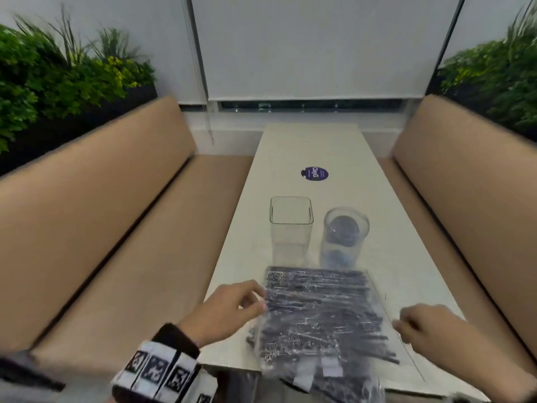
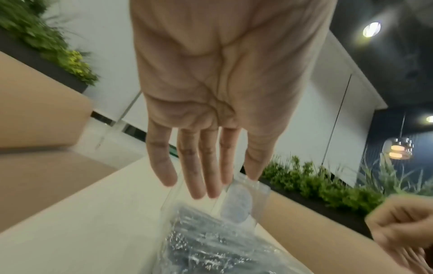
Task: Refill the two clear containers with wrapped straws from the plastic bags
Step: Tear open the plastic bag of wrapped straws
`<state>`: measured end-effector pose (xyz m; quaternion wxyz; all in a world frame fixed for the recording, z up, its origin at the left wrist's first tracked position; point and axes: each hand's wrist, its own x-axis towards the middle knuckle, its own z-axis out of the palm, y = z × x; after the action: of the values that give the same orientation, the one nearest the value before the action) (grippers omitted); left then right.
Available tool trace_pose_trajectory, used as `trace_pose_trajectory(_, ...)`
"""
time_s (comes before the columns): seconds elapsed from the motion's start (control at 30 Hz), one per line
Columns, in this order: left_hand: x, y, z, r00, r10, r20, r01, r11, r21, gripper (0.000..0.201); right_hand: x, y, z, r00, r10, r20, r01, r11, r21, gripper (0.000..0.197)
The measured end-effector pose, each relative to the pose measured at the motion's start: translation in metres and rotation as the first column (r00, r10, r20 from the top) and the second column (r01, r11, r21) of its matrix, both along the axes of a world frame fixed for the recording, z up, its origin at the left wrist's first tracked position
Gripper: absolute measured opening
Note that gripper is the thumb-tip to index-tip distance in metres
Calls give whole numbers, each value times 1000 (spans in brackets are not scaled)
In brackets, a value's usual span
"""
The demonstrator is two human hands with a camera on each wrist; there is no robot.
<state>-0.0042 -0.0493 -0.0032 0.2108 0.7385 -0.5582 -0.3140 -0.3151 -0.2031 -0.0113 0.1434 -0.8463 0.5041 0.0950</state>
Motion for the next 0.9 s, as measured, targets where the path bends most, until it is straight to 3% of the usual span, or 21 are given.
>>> trace_pose_trajectory(0.07, -3, -27, -15, 997, 8, 76, -8, 1000, -2, 30, 19, -8, -2, 997, -33, 71, 39, 996, -84, 30)
trace_pose_trajectory(0.13, -6, -47, -34, 993, 44, 111, -50, 997, 52, 45, 31, -20, -22, 984, -114, 138, 121, 992, -43, 19)
trace_pose_trajectory(0.23, -5, -71, -59, 979, 195, 59, -202, 971, 132, 65, 44, -32, -57, 942, -282, 185, 255, 955, 153, 42)
trace_pose_trajectory(0.3, -4, -81, -72, 956, 291, -15, -285, 943, 171, 73, 50, -34, -73, 881, -407, 240, 346, 902, 258, 46)
trace_pose_trajectory(0.5, -3, -96, -87, 860, 462, -219, -442, 887, 134, 66, 57, -37, -73, 662, -604, 444, 482, 796, 366, 57)
trace_pose_trajectory(0.57, -1, -97, -87, 823, 492, -283, -489, 868, 88, 48, 56, -39, -64, 598, -630, 496, 491, 777, 395, 59)
trace_pose_trajectory(0.6, -1, -96, -85, 805, 501, -318, -507, 859, 70, 39, 54, -38, -58, 574, -634, 518, 483, 773, 411, 55)
trace_pose_trajectory(0.67, 7, -91, -77, 758, 502, -417, -532, 845, 51, 45, 51, -36, -40, 522, -606, 600, 415, 795, 442, 21)
trace_pose_trajectory(0.7, 13, -86, -72, 731, 492, -473, -537, 842, 44, 52, 50, -34, -28, 498, -576, 648, 363, 817, 448, 14)
trace_pose_trajectory(0.73, 20, -82, -65, 711, 476, -517, -542, 840, 28, 53, 50, -32, -13, 476, -544, 691, 310, 839, 447, 22)
trace_pose_trajectory(0.77, 29, -78, -59, 706, 457, -541, -543, 840, 3, 46, 50, -29, 2, 457, -506, 732, 246, 862, 443, 20)
trace_pose_trajectory(0.83, 40, -73, -39, 744, 438, -504, -541, 838, -70, 38, 57, -20, 36, 393, -421, 818, 99, 903, 417, 16)
trace_pose_trajectory(0.9, 42, -70, -12, 839, 455, -299, -523, 827, -209, 48, 70, -9, 67, 343, -348, 872, -86, 913, 398, 20)
